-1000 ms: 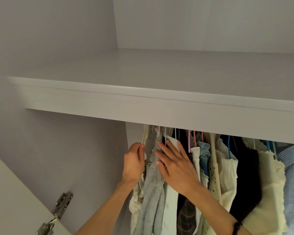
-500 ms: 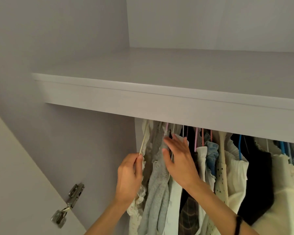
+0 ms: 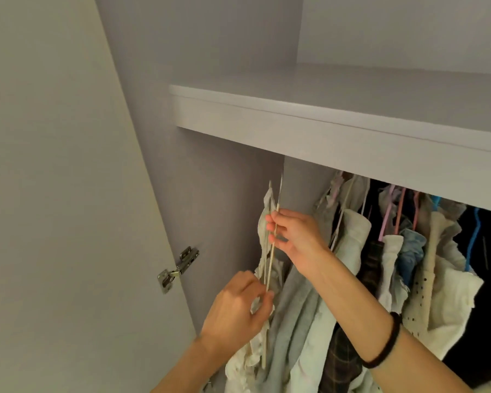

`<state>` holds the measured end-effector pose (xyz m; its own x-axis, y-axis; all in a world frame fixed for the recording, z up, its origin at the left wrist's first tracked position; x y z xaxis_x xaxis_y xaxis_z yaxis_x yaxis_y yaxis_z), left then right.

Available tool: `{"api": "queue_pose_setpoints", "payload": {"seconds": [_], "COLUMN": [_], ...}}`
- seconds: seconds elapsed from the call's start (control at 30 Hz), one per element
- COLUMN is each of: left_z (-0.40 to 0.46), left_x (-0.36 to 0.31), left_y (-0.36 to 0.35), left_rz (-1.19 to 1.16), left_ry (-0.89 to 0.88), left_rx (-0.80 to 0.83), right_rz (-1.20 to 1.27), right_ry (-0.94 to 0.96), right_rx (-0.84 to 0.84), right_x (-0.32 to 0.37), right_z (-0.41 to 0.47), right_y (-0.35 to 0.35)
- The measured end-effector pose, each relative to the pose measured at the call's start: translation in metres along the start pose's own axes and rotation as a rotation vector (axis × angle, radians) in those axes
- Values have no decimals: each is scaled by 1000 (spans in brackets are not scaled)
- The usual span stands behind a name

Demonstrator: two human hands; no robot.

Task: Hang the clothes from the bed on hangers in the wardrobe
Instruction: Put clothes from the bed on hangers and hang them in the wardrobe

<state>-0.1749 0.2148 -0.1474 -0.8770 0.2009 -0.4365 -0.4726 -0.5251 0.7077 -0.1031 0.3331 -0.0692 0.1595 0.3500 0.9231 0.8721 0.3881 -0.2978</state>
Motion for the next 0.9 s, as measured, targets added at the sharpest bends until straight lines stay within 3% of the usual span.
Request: {"api": "queue_pose_setpoints", "payload": {"seconds": [0.13,0.3,0.47,0.63,0.73,0.9], "left_z": [-25,-40,-38,-74,-106,-156], "left_x": [1,12,12,-4,-21,-39], "left_y": [17,57,82,104,131,168], "left_rz": [45,133,318,413,413,437], "left_ry": [-37,41,132,-16,20,232], "left_rx": [21,-83,-24,-13,-134,-296], "right_rz": [-96,-307,-598,-715,-732,-797], "right_ry": [-13,56,229,454,549,701], "right_rx": [7,4,-26,-19,4,57], "right_x": [-13,-18,-15,-24,-26,-32], "right_z": [-22,-61,-114,-170,-197,-215], "right_y": [-2,16,25,14,0,-33]}}
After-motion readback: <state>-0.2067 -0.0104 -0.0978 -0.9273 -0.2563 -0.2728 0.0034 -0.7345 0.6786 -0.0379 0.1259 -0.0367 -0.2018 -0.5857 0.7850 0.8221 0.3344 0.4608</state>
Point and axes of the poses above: each hand's wrist, its own z-axis towards the middle knuckle, its own y-axis out of the back of the hand, x = y × z, the point moved 3 cm from there along z, towards the middle knuckle, and after that the axes turned 5 degrees about x, right-handed, at the moved point
